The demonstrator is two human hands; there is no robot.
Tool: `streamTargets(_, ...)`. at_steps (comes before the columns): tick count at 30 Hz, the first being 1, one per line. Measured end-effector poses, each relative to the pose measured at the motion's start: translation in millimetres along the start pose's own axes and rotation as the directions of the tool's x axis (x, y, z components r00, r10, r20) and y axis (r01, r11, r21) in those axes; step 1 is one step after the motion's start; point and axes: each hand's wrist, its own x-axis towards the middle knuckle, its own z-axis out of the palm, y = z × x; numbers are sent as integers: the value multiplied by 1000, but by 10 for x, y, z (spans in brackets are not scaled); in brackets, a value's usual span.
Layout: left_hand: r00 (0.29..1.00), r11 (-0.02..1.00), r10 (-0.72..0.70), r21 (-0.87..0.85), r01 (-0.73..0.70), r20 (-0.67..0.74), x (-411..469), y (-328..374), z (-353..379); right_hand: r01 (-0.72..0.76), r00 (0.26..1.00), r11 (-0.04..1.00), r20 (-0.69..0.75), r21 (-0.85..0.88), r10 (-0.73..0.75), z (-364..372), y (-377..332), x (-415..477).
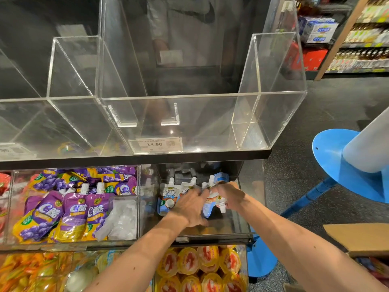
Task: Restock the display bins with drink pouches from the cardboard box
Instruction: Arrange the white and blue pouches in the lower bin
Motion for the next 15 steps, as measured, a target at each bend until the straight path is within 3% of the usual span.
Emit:
streamTargets(4,1000,976,-13,217,7,26,45,-8,39,53,998,995,-39,-86,-57,53,-8,-28)
streamTargets(6,999,962,-25,272,16,32,76,39,39,113,983,944,-104,-309,-152,63,-10,-21)
streamTargets(9,999,936,-50,350,43,13,159,104,33,139,939,694,-128,-707,-319,-21,-55,-138)
streamTargets(12,998,935,-63,350,58,3,187,85,-1,168,905,438,-38,-883,-424,-154,-106,-253)
streamTargets(15,996,994,-92,56,92,9,183,-8,-104,172,887,142,90,-975,-454,-180,-173,-369)
